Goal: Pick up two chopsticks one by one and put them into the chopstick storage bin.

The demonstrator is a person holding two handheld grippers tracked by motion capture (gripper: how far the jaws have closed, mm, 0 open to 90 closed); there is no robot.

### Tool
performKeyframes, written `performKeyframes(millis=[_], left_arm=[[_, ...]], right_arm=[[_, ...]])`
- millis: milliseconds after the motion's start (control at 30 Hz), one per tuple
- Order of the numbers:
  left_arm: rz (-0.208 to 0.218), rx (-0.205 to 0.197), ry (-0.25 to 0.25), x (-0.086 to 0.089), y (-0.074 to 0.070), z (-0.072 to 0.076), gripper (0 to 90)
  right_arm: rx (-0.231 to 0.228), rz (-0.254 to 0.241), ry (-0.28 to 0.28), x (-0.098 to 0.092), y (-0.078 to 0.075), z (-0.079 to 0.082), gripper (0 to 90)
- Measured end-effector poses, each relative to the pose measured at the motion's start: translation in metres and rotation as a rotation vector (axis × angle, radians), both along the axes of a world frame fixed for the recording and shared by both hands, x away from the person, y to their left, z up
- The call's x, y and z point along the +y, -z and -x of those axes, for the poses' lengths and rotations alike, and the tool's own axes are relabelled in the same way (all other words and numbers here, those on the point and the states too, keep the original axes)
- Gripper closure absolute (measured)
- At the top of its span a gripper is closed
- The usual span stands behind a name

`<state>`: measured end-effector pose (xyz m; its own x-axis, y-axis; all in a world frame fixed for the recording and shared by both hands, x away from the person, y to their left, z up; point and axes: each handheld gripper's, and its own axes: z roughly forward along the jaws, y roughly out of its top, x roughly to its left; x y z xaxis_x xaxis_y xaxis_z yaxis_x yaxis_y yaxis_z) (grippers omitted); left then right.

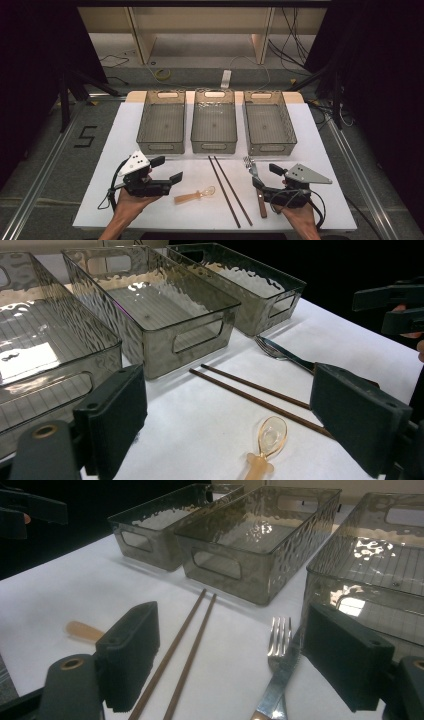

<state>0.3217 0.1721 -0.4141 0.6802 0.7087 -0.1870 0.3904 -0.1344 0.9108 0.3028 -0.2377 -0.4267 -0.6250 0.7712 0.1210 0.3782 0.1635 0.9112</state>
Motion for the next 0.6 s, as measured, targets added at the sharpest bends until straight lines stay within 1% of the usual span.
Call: performKeyframes(millis=[67,233,333,367,433,533,567,600], left_arm=[[0.0,0.002,0.001,0.0,0.0,0.0,14.5],[-0.001,0.003,0.0,0.0,0.0,0.0,14.5],[0.001,0.004,-0.001,0.0,0.0,0.0,14.5],[0.003,0.005,-0.002,0.0,0.0,0.0,14.5],[0.002,0.005,-0.002,0.0,0.0,0.0,14.5],[-0.002,0.003,0.0,-0.001,0.0,0.0,14.5],[-0.003,0.004,0.001,-0.001,0.0,0.0,14.6],[-0.004,0.004,0.001,-0.001,0.0,0.0,14.6]], right_arm=[[0.007,-0.001,-0.01,0.001,0.0,-0.001,24.5],[0.025,0.032,-0.037,0.006,-0.001,-0.001,24.6],[0.038,0.082,-0.053,0.011,-0.003,-0.002,23.6],[0.05,0.096,-0.064,0.012,-0.004,-0.003,23.0],[0.059,0.104,-0.069,0.014,-0.004,-0.004,23.2],[0.055,0.16,-0.069,0.019,-0.007,-0.004,23.7],[0.071,0.189,-0.074,0.022,-0.008,-0.005,23.8],[0.071,0.189,-0.074,0.022,-0.008,-0.005,23.8]])
